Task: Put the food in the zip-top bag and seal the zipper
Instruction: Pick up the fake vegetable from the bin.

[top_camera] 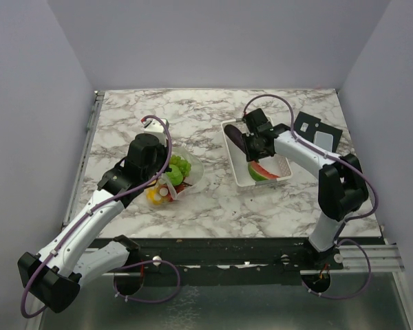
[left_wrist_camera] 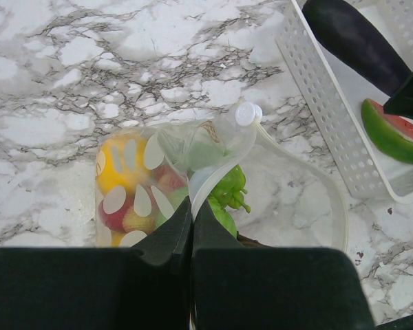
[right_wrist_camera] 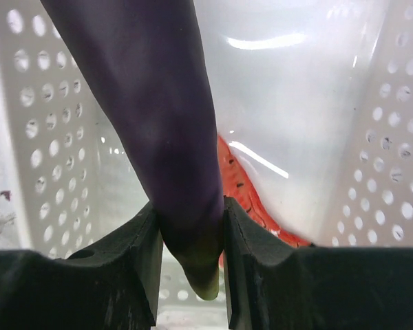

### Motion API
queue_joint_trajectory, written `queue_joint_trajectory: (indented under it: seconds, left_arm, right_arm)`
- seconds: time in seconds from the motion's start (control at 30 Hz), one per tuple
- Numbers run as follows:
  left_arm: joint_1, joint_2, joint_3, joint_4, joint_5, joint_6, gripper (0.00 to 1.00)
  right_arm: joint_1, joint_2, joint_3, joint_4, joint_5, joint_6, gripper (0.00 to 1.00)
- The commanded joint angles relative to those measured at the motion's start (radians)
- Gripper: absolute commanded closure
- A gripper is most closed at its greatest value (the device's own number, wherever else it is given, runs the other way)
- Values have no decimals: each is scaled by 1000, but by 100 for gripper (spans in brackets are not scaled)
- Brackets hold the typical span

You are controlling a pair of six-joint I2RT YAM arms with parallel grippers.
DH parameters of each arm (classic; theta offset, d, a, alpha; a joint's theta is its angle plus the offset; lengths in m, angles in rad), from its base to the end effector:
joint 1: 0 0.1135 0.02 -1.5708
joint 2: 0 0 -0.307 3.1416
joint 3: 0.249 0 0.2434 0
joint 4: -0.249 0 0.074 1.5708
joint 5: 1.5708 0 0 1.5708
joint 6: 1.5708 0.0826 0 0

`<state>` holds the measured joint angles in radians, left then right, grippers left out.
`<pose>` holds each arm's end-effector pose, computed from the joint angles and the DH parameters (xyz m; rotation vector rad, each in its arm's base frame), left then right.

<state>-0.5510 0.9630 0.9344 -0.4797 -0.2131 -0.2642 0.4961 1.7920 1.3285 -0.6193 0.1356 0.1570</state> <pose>0.1943 -0.0989 0.3434 0.1674 2.0717 -0.2795 0.3556 0.1797 0.2236 -0.4010 2.6065 0.0410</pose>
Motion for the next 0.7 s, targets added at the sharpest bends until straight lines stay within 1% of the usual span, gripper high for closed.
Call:
queue_joint_trajectory:
  seconds: [0.0,0.07,0.2,0.47,0.67]
  left_arm:
    - [-1,-3,-11,21,20,2,100]
    - [-1,-3,-11,21,21,2,100]
    - [-1,-3,-11,21,22,2,100]
    - [-1,-1,-12,21,21,3,100]
    - [-1,-4,-12,20,17,2,100]
  right_arm:
    - [35,-80,15,-100,64,17,99]
    - [52,-110,21,-135,85,19,99]
    - [104,-190,15,-172,80,10,99]
    - [248,-327,35,-251,105,-2,99]
    - [366,-376,70,-318,121,-17,99]
